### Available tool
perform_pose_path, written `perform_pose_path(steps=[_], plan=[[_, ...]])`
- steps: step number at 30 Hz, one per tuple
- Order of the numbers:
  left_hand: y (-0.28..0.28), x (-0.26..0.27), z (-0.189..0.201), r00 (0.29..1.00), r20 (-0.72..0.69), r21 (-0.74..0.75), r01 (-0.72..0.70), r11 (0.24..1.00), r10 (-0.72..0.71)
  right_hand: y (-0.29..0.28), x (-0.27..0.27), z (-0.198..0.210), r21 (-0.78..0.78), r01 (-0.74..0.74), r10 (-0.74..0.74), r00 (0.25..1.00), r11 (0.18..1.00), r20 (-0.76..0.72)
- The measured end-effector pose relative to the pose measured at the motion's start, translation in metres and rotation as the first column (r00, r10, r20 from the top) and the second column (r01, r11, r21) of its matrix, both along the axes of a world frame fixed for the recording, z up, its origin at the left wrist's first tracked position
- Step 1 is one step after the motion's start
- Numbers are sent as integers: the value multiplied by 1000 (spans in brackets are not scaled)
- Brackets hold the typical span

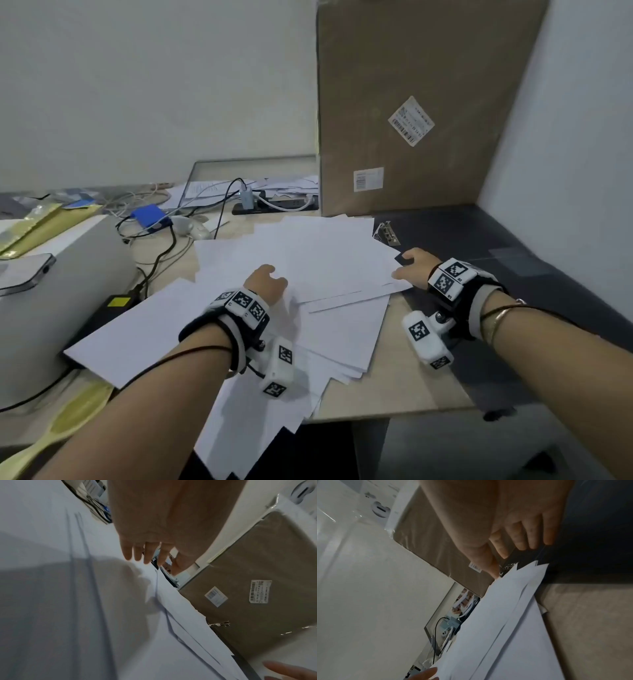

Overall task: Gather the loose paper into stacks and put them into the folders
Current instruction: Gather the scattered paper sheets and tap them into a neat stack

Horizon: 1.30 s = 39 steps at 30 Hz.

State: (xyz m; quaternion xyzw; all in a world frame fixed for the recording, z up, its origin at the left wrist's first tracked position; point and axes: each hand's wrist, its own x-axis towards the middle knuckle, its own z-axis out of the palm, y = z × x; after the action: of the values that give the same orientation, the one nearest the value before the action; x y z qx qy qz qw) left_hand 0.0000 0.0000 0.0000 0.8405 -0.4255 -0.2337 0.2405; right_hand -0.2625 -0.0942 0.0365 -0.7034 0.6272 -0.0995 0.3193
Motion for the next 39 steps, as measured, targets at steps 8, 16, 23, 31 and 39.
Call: perform_pose_path(steps=[8, 16, 23, 31, 39], plan=[[-42, 19, -23, 979, 201, 302, -50, 952, -12, -25, 22, -23, 168, -79, 76, 997, 983, 23], [-23, 22, -11, 979, 200, 314, -30, 949, -35, -2, 24, -41, 194, -220, 224, 975, 956, 1], [5, 28, 9, 997, 1, 279, -73, 958, 75, 38, 16, -41, 177, -238, 246, 969, 955, -26], [30, 30, 18, 931, -339, 154, -87, 984, 135, 72, -2, -35, 182, -313, 319, 948, 932, 1], [45, 29, 14, 994, 99, 316, -71, 946, 42, 79, -19, -39, 95, -213, 208, 976, 973, 60]])
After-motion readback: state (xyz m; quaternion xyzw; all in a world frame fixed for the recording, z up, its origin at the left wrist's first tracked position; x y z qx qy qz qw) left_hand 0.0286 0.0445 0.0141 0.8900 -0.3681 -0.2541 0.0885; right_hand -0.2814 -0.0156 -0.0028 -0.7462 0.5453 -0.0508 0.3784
